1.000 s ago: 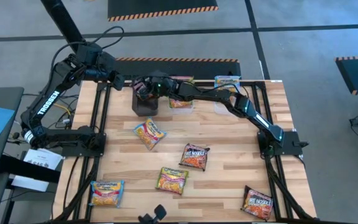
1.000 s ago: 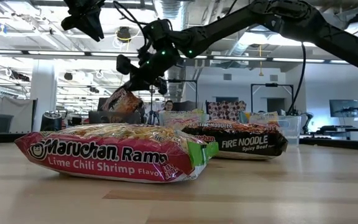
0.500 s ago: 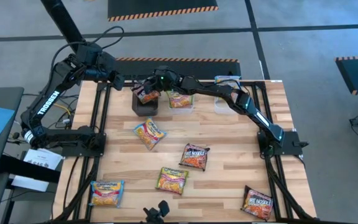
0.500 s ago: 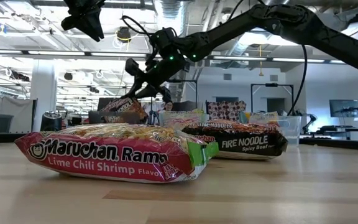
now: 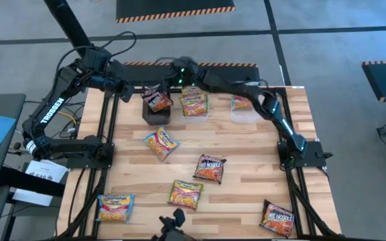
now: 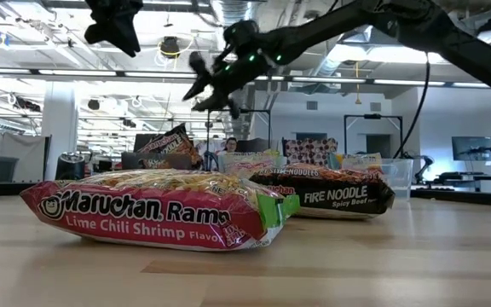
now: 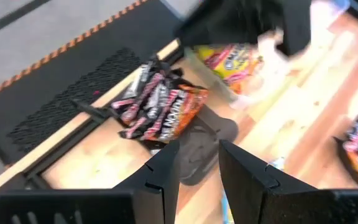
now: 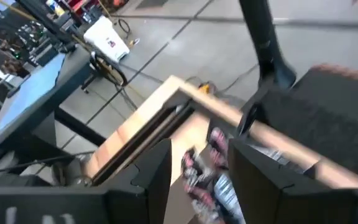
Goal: Sort Maruchan noodles
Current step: Adjust the black noodle pack in the black bin
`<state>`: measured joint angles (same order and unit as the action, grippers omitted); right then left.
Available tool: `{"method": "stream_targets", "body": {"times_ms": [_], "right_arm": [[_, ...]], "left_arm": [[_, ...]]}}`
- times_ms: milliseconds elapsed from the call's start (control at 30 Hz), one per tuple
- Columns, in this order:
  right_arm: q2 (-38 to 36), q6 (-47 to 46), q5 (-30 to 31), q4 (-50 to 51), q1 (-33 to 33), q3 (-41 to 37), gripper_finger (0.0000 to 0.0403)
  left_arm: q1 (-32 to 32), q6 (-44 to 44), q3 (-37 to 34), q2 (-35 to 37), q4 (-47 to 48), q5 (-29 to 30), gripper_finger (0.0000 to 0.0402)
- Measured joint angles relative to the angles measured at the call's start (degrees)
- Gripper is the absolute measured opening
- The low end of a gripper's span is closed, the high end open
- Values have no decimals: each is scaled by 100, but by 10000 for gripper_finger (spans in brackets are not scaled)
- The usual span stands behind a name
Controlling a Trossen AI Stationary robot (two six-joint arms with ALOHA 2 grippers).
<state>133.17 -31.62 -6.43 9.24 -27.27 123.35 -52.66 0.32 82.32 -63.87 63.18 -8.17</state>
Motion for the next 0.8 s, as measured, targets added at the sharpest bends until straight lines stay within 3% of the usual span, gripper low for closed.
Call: {"method": "stream_targets", "body": {"times_ms": [133, 367, 700, 800], "right_arm": [[-494, 533, 5, 308, -203, 0, 170], [-1517, 1309, 28, 986, -537, 0, 162], [-2358, 2000, 34, 2263, -625, 7, 161], [-2430, 2031, 34, 2523, -625, 7, 161]], "left_arm": [[-2, -18, 0, 0, 9, -285, 96], [35, 246, 4, -417, -220, -1415, 96], [104, 56, 2, -1526, -681, -1364, 96], [207, 20, 2, -1840, -731, -1021, 96]]}}
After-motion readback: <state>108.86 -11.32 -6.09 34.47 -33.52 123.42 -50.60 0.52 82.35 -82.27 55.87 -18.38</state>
